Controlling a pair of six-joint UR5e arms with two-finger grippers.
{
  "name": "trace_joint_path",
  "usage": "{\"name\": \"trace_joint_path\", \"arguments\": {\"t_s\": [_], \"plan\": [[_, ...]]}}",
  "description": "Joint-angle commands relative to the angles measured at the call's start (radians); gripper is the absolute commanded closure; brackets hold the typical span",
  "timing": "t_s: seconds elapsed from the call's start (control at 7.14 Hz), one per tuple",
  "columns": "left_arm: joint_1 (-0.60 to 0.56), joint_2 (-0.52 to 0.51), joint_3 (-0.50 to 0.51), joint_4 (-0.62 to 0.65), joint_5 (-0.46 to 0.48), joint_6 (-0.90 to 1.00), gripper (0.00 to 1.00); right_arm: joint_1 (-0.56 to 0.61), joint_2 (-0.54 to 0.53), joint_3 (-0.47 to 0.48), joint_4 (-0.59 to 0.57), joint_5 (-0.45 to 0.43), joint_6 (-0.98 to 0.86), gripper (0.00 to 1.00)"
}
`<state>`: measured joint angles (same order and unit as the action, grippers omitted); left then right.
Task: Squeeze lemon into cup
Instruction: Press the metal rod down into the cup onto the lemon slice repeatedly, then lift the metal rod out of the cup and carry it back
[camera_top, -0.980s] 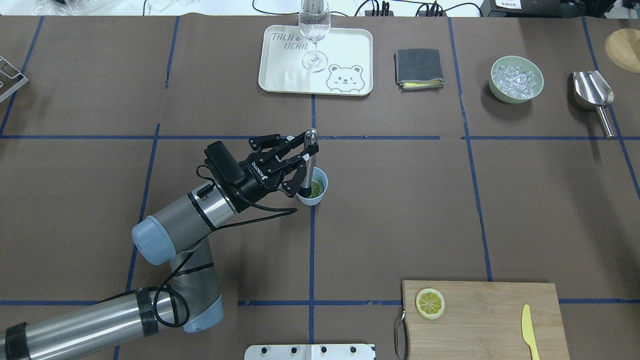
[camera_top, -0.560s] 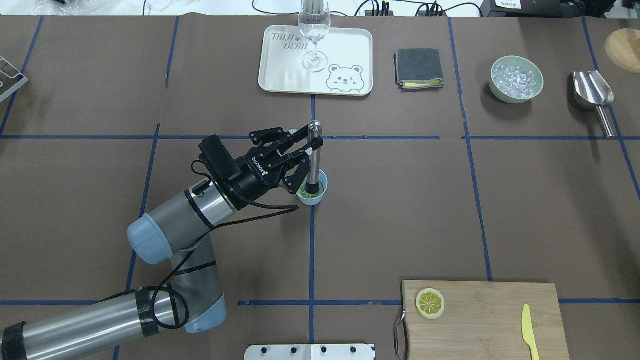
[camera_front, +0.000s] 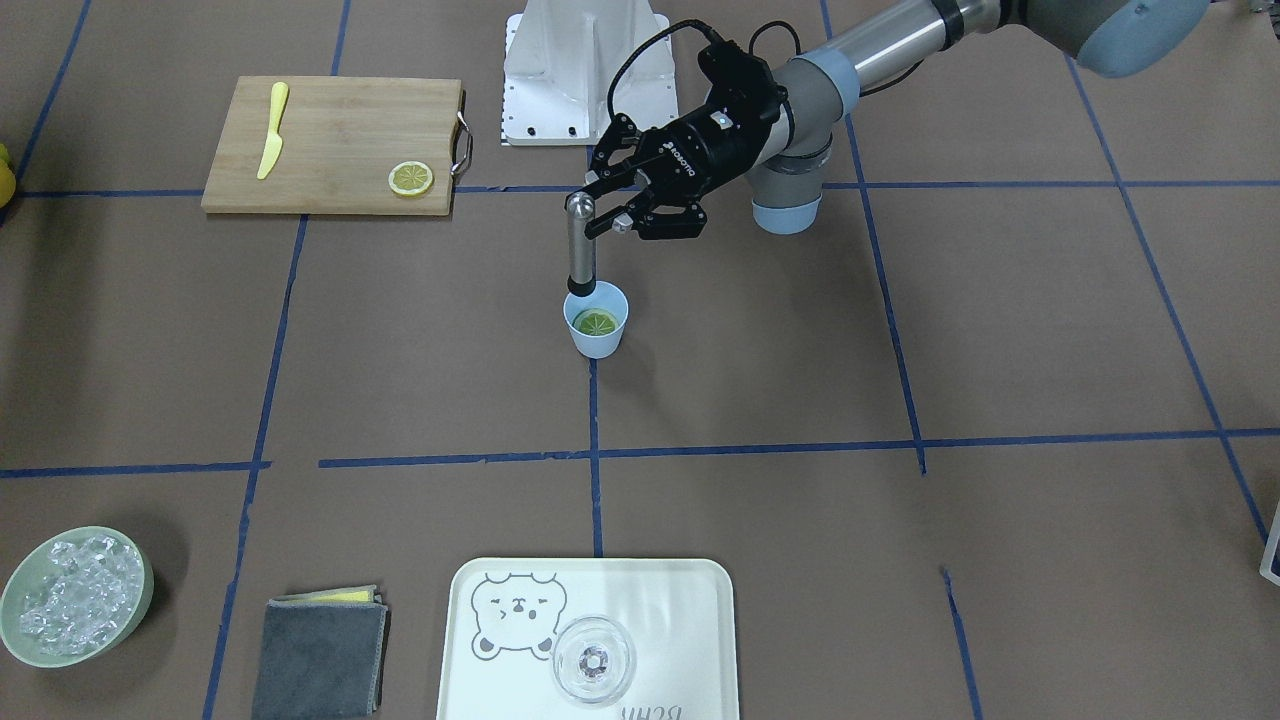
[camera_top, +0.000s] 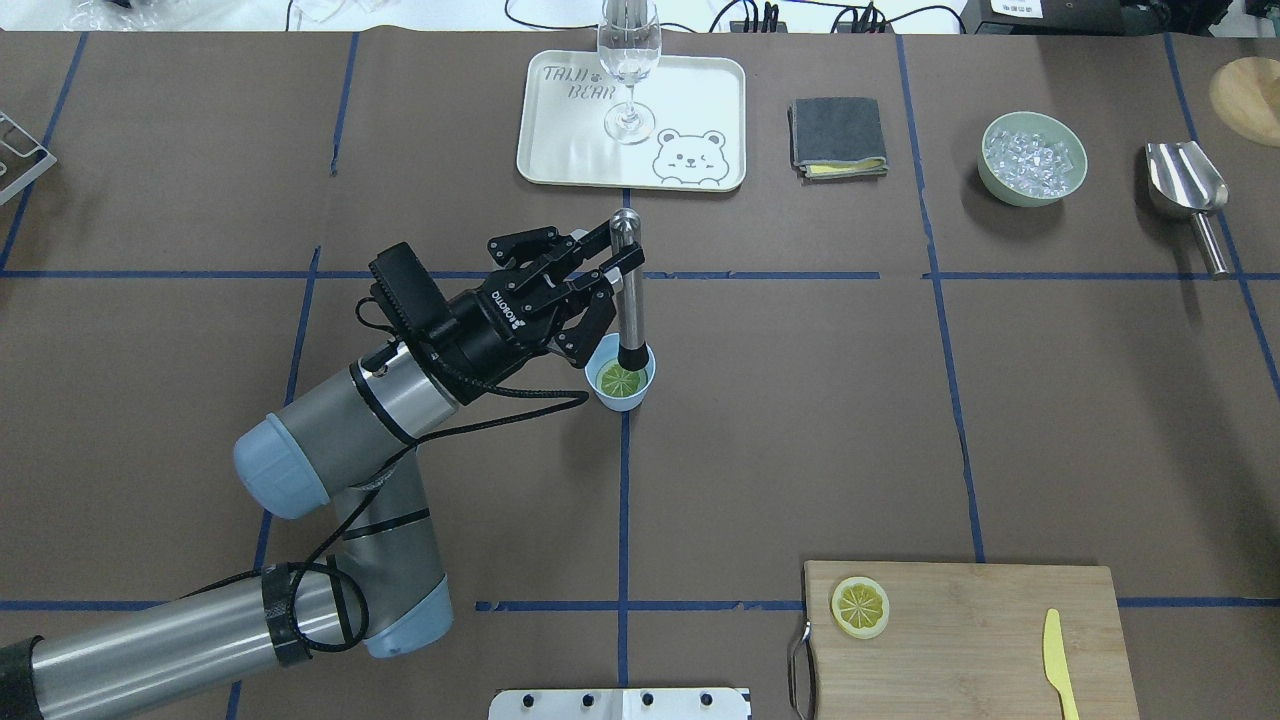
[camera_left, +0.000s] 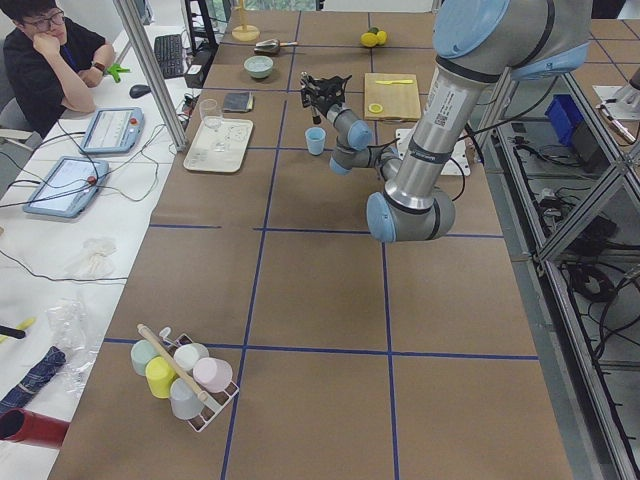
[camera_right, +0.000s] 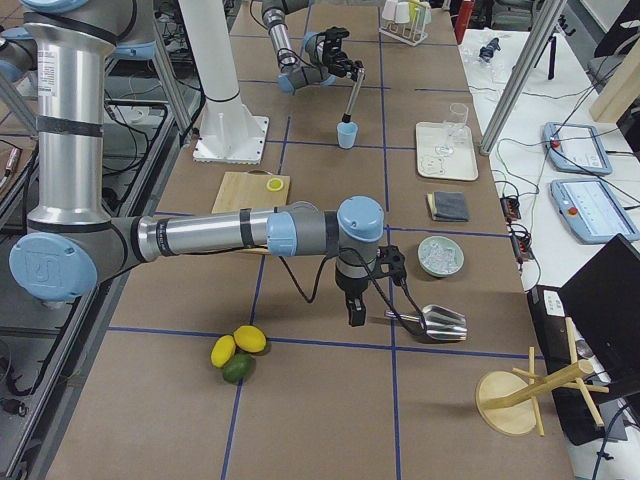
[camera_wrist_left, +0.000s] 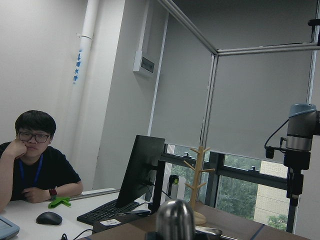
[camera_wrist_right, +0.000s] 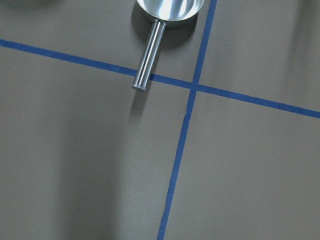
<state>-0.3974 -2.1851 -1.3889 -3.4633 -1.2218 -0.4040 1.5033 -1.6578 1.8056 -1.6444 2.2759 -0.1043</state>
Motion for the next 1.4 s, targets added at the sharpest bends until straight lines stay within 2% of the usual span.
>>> {"name": "trace_joint_path", "arguments": {"t_s": [0.0, 0.14, 0.42, 0.7, 0.84, 0.98, 1.12, 1.26], "plan": [[-0.044, 0.013, -0.002, 0.025, -0.057, -0.086, 1.00, 0.000, 0.001, 0.001, 0.000, 0.000, 0.002, 0.00], [-0.099, 0.036, -0.018, 0.086, -0.133, -0.167, 1.00, 0.000, 0.001, 0.001, 0.000, 0.000, 0.002, 0.00], [-0.162, 0.082, -0.108, 0.331, -0.246, -0.292, 1.00, 0.000, 0.001, 0.000, 0.000, 0.000, 0.002, 0.00], [-0.205, 0.140, -0.207, 0.641, -0.347, -0.377, 1.00, 0.000, 0.003, -0.009, 0.000, 0.000, 0.002, 0.00], [-0.253, 0.196, -0.260, 0.787, -0.467, -0.409, 1.00, 0.000, 0.003, -0.011, 0.000, 0.000, 0.002, 0.00], [-0.302, 0.262, -0.357, 0.967, -0.569, -0.408, 1.00, 0.000, 0.003, -0.011, 0.000, 0.000, 0.002, 0.00], [-0.325, 0.304, -0.451, 1.125, -0.628, -0.407, 1.00, 0.000, 0.003, -0.011, 0.000, 0.000, 0.000, 0.00], [-0.331, 0.310, -0.487, 1.293, -0.642, -0.411, 1.00, 0.000, 0.001, -0.011, 0.000, 0.000, -0.002, 0.00]]}}
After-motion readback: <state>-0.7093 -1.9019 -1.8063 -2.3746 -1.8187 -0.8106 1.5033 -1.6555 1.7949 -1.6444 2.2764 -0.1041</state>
